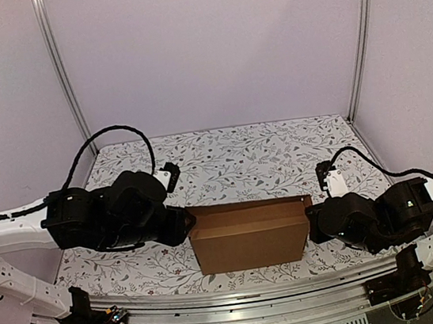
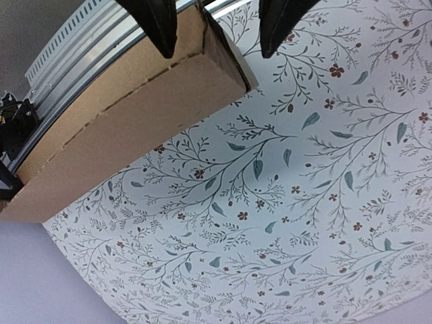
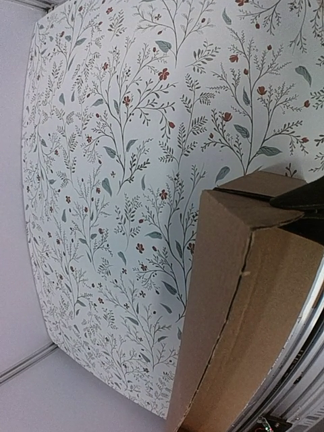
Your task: Fold the paper box
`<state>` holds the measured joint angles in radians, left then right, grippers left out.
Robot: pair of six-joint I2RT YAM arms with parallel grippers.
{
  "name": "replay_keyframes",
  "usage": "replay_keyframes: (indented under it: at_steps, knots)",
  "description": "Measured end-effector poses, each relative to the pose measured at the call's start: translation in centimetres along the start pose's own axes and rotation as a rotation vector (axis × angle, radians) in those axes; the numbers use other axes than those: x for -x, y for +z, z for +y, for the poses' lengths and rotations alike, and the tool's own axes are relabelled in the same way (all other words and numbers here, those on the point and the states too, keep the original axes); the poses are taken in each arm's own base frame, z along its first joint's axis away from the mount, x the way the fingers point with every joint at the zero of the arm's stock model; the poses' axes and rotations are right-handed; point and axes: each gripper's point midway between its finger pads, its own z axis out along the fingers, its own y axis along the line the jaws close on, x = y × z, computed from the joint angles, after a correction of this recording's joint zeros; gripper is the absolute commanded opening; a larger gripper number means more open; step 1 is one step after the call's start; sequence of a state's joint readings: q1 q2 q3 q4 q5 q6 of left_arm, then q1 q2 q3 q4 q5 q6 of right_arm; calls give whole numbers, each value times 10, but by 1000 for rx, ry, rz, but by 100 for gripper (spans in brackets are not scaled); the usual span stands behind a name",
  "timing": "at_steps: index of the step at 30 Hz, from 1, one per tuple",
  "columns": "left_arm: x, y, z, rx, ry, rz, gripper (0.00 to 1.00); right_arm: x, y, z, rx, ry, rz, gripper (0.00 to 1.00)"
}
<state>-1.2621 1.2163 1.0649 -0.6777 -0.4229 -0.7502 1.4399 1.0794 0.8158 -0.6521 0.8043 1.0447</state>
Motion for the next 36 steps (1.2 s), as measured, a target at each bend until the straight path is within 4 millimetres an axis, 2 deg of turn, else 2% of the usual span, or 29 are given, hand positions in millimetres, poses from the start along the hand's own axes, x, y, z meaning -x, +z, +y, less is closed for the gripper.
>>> replay_keyframes:
  at_steps: [8, 12, 36]
  knots:
    - [-2, 2, -1, -10, 0, 12, 9, 0, 0, 1, 1, -4, 3, 0]
    - [-5, 3, -1, -14, -6, 18, 1, -1, 0, 2, 3, -3, 6, 0]
    - [-9, 14, 0, -41, -130, -48, 0, -1, 1, 2, -5, -9, 5, 0]
